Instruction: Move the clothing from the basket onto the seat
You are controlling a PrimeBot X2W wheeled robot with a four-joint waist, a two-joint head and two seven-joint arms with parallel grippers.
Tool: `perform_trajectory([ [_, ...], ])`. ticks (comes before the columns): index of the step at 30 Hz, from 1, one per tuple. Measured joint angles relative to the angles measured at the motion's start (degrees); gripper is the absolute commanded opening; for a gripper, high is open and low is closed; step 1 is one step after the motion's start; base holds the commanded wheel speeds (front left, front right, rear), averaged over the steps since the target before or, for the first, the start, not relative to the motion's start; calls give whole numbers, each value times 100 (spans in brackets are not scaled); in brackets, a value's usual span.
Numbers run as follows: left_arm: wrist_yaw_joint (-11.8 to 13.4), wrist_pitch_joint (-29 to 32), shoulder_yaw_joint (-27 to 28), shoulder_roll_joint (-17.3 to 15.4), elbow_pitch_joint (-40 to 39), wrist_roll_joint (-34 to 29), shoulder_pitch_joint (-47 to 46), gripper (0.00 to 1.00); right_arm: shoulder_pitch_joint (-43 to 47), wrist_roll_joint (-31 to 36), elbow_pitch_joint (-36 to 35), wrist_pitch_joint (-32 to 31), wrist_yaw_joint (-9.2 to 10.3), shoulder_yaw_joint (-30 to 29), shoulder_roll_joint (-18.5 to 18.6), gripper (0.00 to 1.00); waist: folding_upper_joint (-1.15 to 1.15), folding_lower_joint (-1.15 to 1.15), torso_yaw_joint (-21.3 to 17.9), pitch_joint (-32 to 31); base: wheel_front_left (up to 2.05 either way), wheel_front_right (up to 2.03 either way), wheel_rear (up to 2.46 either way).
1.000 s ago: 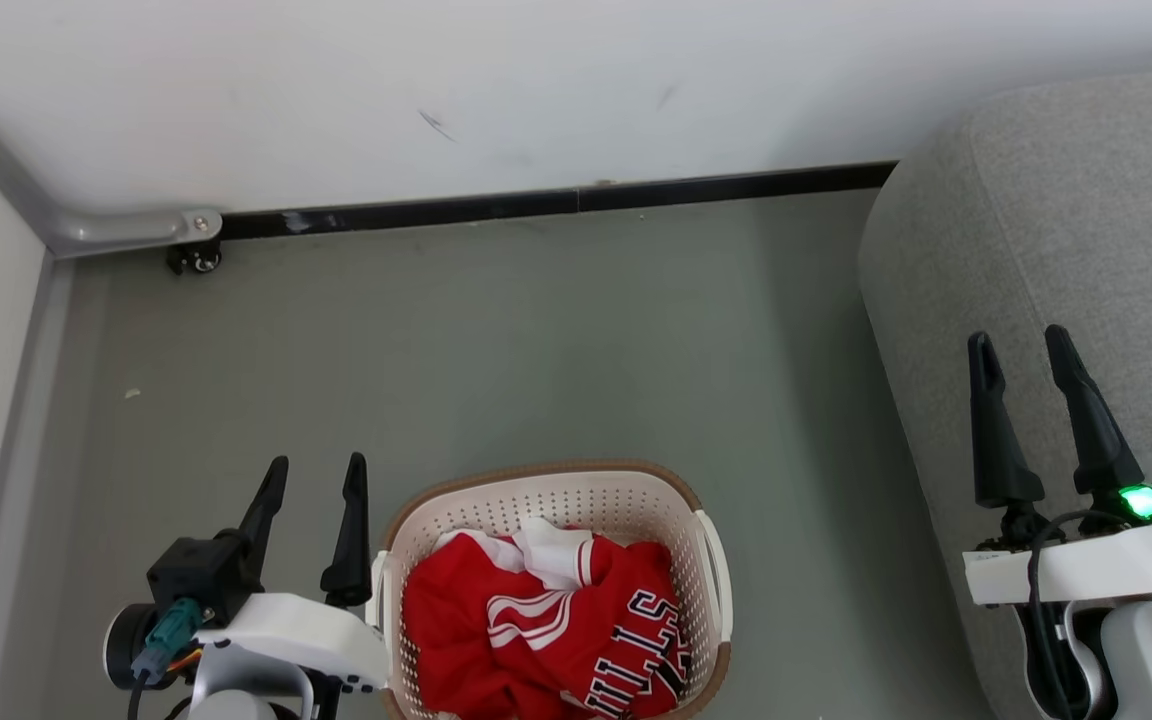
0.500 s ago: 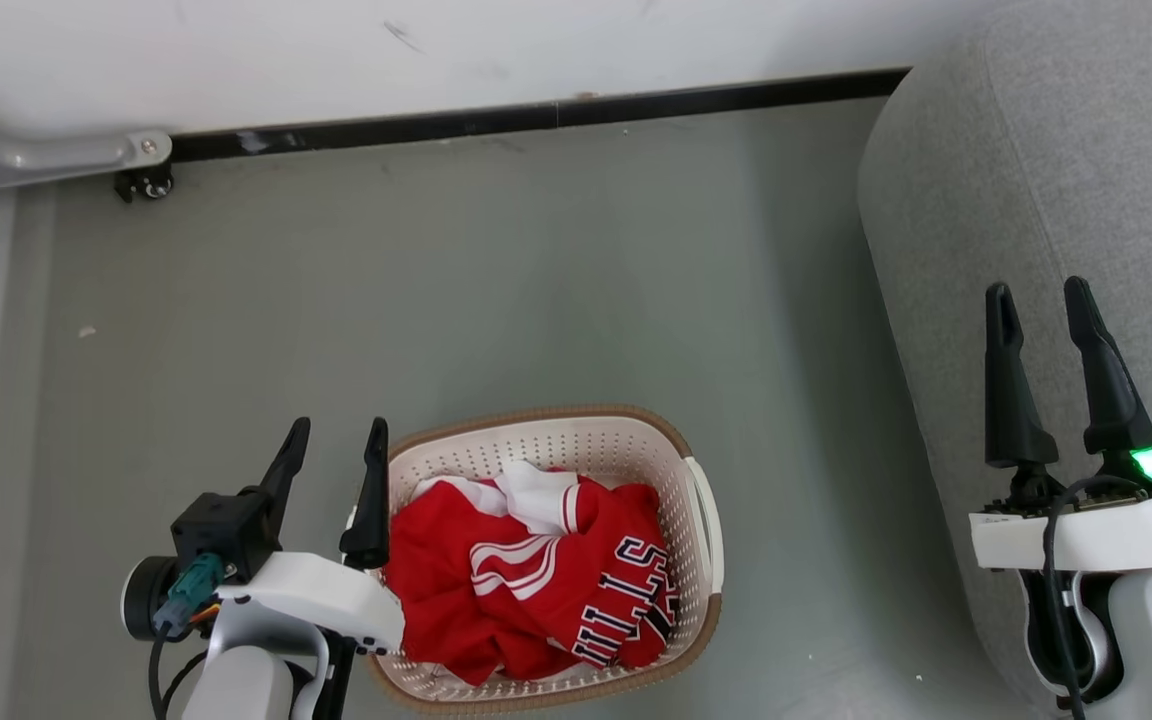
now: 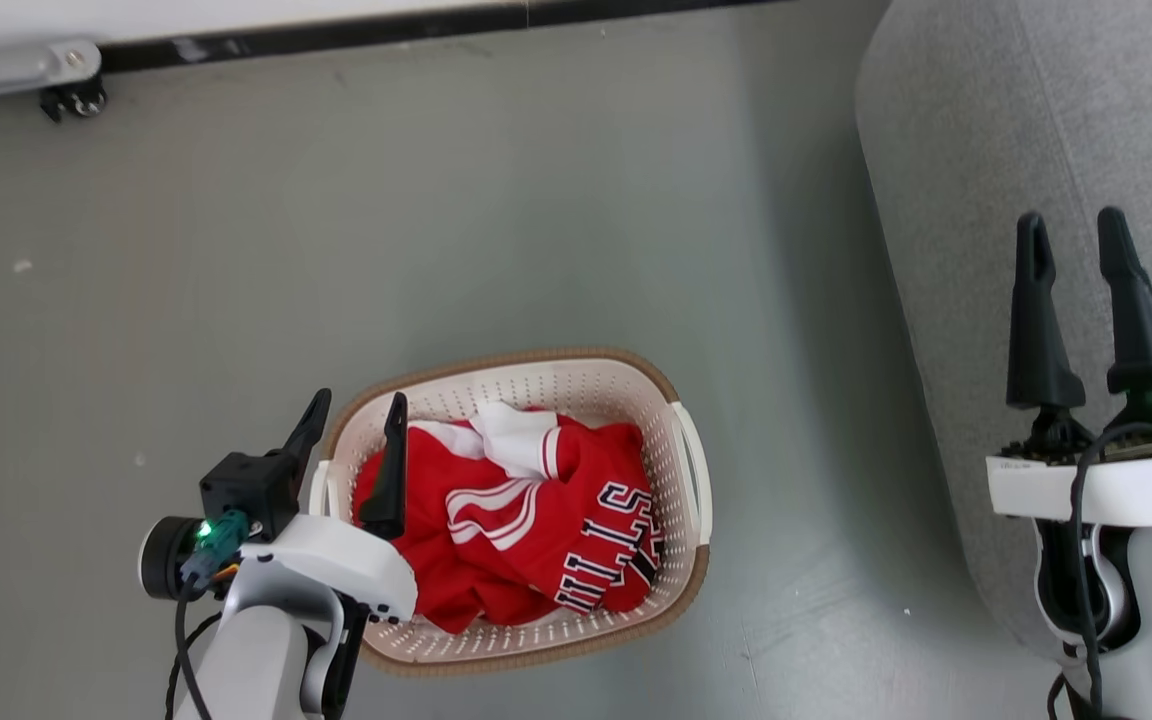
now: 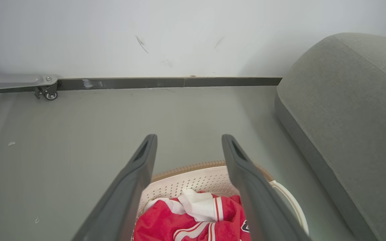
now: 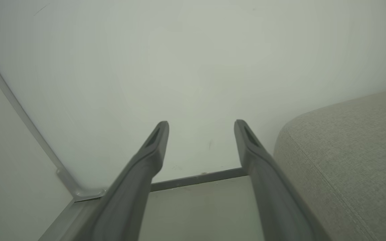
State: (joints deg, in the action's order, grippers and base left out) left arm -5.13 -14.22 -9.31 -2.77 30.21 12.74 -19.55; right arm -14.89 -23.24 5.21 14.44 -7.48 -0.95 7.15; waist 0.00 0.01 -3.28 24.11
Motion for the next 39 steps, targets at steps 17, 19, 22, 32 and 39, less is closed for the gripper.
perform_trajectory([
  [17, -45, 0, -156, 5, 836, -118, -728, 100, -689, -138, -309, 1, 0, 94, -56, 100, 0, 0, -153, 901, 0, 0, 0],
  [19, -51, 0, -221, 4, 944, -200, -820, 100, -762, -169, -325, 1, 0, 92, -54, 100, 0, 0, -169, 1007, 0, 0, 0],
  [22, -51, 0, -307, 7, 1104, -291, -971, 100, -830, -175, -364, 1, 0, 112, -53, 100, 0, 0, -193, 1164, 0, 0, 0],
  [32, -99, 37, -521, 5, 1679, -450, -1491, 100, -1073, -205, -480, 1, 0, 141, -59, 100, 0, 0, -267, 1683, 0, 0, 0],
  [39, -102, 164, -657, 12, 2106, -563, -1857, 100, -1287, -208, -533, 1, 0, 127, -104, 100, 0, 0, -331, 2036, 0, 0, 0],
])
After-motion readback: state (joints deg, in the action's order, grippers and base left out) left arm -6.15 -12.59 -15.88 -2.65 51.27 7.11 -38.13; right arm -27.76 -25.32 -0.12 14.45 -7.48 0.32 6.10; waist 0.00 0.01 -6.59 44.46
